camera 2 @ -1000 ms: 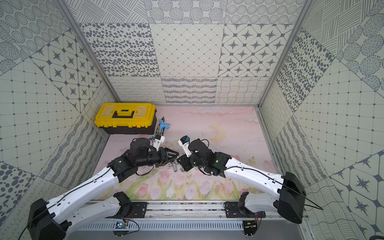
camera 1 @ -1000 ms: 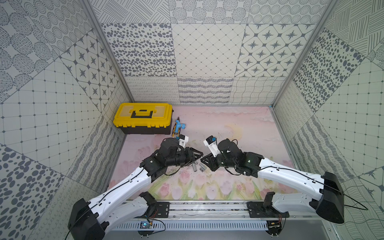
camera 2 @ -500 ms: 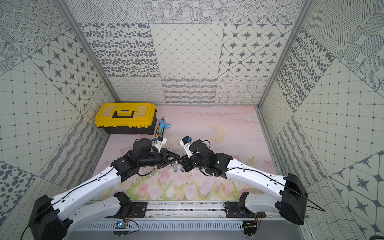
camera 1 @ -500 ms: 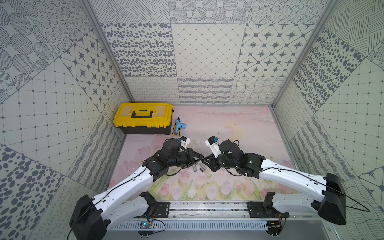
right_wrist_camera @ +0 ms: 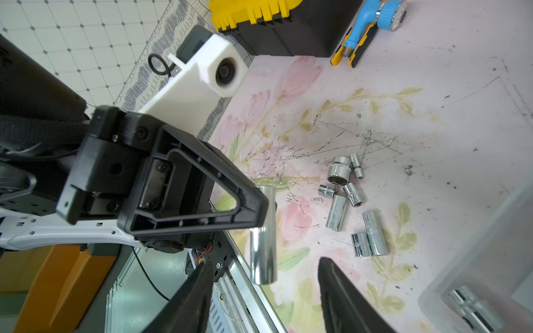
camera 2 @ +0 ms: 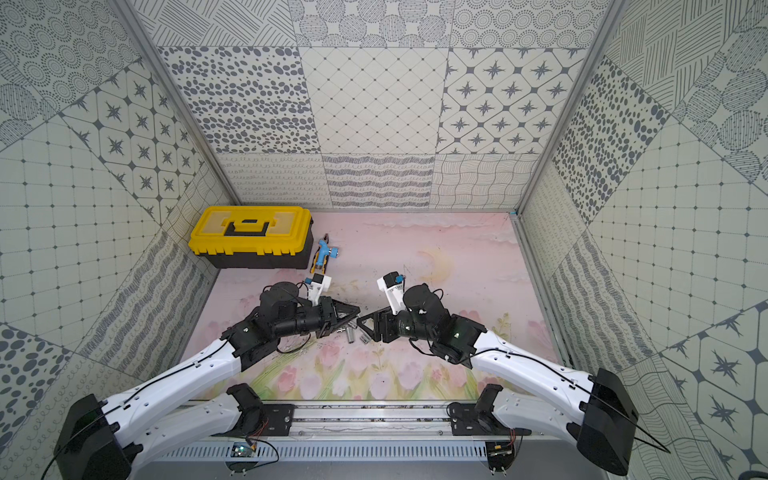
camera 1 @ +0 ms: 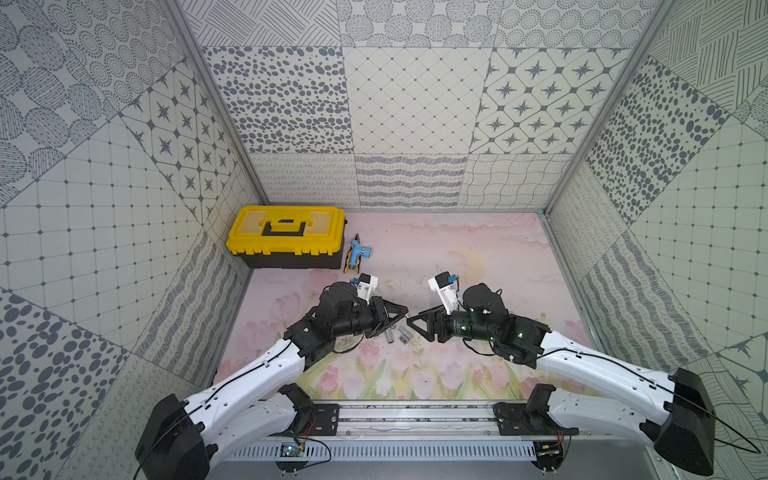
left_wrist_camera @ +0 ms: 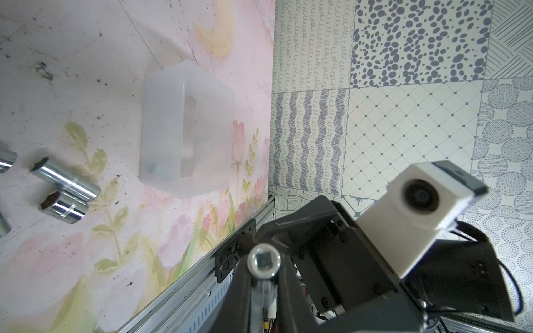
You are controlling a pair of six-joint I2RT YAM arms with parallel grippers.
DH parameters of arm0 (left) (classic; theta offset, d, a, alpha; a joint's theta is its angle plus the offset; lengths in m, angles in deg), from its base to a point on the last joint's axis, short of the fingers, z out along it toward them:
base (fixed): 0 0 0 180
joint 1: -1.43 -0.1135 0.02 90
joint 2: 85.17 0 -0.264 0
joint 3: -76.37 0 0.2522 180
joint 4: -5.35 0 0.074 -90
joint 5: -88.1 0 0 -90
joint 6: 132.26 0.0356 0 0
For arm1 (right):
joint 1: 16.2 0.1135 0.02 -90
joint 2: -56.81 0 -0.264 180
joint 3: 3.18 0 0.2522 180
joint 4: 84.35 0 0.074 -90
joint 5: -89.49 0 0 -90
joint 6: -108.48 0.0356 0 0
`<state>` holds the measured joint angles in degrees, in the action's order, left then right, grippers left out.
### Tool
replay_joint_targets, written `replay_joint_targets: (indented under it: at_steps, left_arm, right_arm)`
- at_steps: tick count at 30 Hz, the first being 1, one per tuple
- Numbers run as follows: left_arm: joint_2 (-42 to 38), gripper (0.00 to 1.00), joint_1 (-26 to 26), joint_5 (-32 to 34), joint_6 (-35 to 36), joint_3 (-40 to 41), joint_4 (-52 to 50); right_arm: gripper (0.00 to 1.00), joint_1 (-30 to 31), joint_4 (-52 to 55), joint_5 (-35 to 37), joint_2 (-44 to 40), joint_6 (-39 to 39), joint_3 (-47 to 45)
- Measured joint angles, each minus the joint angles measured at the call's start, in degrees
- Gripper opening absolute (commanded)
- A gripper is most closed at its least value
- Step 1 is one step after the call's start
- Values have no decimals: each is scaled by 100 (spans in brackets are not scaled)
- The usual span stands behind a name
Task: Put the socket on the desktop into the storage box
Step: Pick up the socket head at the center of the board.
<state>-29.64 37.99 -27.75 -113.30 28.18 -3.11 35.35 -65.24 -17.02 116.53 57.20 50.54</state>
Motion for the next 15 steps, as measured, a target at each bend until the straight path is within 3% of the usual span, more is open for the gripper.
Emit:
replay_joint_targets:
  at_steps: [6, 9, 15]
  left_arm:
    - [-9, 0, 0, 9, -249, 155, 382]
    - [9, 0, 0, 4, -350, 192, 531]
    - [37, 0, 0, -9, -483, 249, 765]
  right_arm:
    - [48, -273, -518, -704, -46, 363, -245]
    - [39, -273, -726, -931, 2, 444, -243]
    - [38, -284, -811, -1088, 221, 483, -240]
